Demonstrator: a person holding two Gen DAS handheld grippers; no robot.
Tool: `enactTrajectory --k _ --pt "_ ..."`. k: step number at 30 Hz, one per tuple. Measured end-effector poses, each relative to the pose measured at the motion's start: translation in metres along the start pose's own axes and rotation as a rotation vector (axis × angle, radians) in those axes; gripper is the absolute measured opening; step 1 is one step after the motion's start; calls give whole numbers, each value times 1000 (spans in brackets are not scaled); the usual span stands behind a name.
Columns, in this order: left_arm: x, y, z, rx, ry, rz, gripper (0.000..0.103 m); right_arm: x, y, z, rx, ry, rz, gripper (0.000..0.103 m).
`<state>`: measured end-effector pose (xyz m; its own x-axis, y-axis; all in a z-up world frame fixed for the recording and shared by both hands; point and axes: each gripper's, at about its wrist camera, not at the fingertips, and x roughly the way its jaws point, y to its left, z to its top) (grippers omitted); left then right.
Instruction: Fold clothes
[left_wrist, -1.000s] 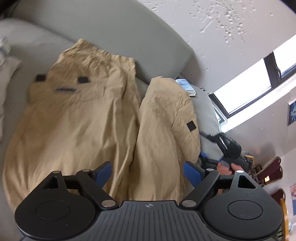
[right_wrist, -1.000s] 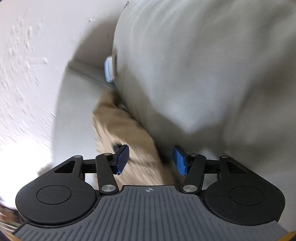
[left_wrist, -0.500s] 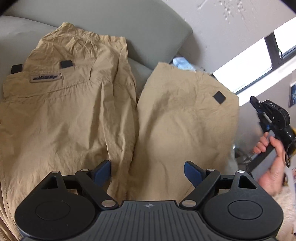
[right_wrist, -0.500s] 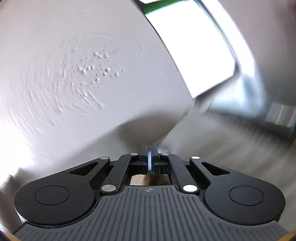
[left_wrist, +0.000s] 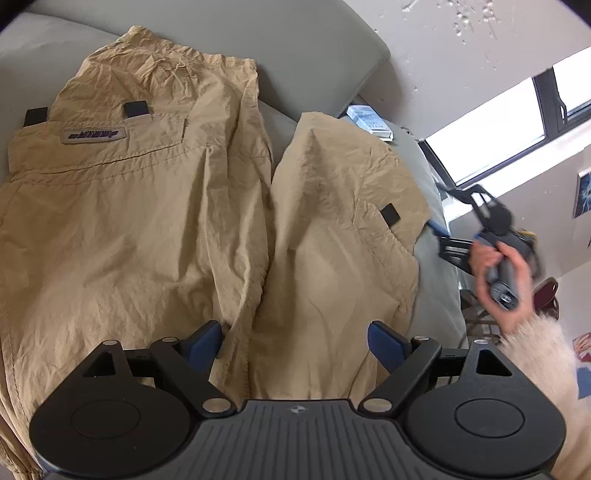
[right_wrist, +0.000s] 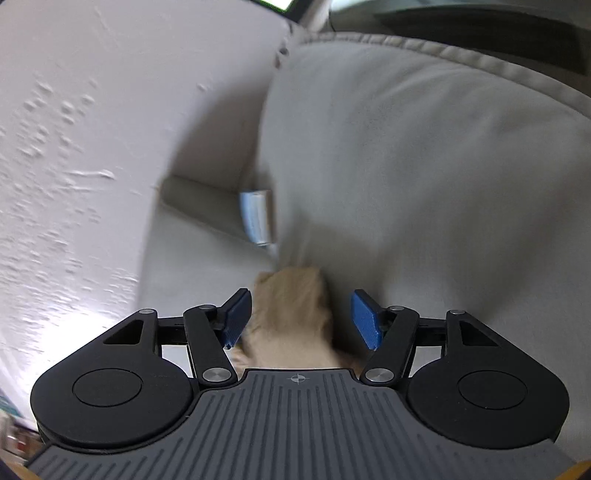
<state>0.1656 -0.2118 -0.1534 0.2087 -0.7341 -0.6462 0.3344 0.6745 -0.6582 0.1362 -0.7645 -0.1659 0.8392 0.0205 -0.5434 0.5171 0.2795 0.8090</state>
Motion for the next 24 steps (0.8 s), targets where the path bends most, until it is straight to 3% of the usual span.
enactTrajectory --k 1,6,7,9,10,12,14,15,18,20,21,22,23,24 --pt "0 2 0 -8 -1 0 85 11 2 3 -1 13 -13 66" --pt "5 5 6 -38 5 -1 85 68 -4 8 111 138 168 66" --pt "6 4 7 -44 6 -3 85 77 3 2 86 164 143 64" --pt "6 0 9 -49 7 -12 85 95 22 -10 -19 205 28 37" --pt "6 -2 9 -40 6 -14 85 103 33 -16 -92 218 -48 11" --pt "4 -6 9 -24 1 -15 85 107 52 -29 -225 194 -106 9" --pt "2 -7 8 -12 -3 -19 85 92 74 -41 -360 87 -97 7" --pt "1 -7 7 -11 -4 -25 85 78 86 -47 -429 -14 -96 7" --pt "0 -5 5 -3 -10 -45 85 17 117 -89 -694 -436 -102 6" --pt "3 -5 4 1 -6 -40 85 -5 128 -126 -903 -646 -192 7" --pt "4 -5 3 0 -2 -34 85 -2 129 -140 -1002 -699 -255 7" --pt "5 -5 2 0 1 -33 85 7 128 -145 -1061 -684 -326 11" --pt "5 -5 2 -1 4 -33 85 18 127 -149 -1115 -655 -402 29" --pt "4 -5 2 -4 5 -35 85 33 124 -143 -1120 -541 -493 43"
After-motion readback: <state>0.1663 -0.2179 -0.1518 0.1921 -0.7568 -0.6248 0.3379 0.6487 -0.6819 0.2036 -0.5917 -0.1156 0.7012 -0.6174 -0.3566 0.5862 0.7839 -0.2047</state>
